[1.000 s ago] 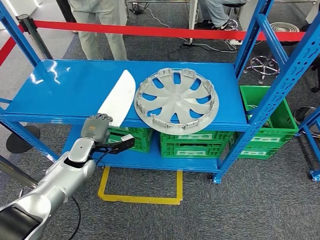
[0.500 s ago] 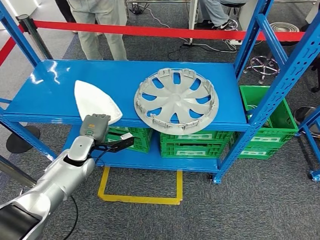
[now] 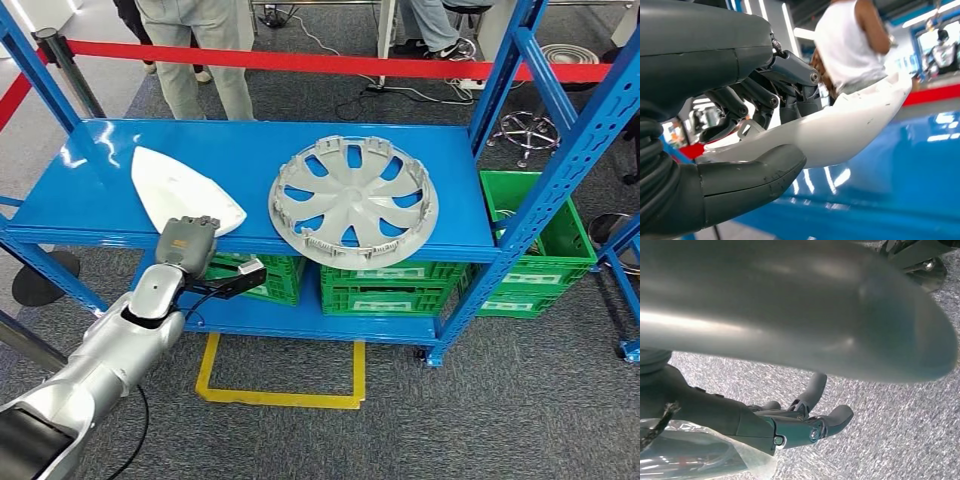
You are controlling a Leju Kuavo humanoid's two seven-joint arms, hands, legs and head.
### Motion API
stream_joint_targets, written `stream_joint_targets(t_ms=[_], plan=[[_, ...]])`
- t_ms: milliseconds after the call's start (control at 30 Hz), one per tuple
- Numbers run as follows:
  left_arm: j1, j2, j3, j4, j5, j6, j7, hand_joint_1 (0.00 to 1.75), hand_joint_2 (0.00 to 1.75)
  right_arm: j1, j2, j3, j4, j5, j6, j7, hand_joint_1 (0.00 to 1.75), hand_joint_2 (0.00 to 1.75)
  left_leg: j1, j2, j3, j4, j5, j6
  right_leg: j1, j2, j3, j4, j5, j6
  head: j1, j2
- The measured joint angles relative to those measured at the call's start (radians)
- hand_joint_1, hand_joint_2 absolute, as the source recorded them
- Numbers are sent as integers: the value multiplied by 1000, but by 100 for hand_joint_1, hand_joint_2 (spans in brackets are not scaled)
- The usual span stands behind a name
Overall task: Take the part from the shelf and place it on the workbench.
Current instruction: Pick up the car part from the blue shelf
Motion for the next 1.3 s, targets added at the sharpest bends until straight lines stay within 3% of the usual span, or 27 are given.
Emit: stream_joint_targets(t_ms=[300,900,1300], plan=[[-18,1,-30,-68,-43,51,-8,175,175,-13,5,14,-4,10,-3,30,0,0,0,0,0,0,0,0,0,0,0,0,0,0,0,0],[-34,37,-69,-220,-97,120,-10,175,175,-18,18,14,6,-4,-2,-4,0,0,0,0,0,0,0,0,0,0,0,0,0,0,0,0],[-23,48,-68,-268,-49,131,-27,175,175,-22,25,14,17,-31,-3,-8,0,0,0,0,0,0,0,0,0,0,0,0,0,0,0,0]])
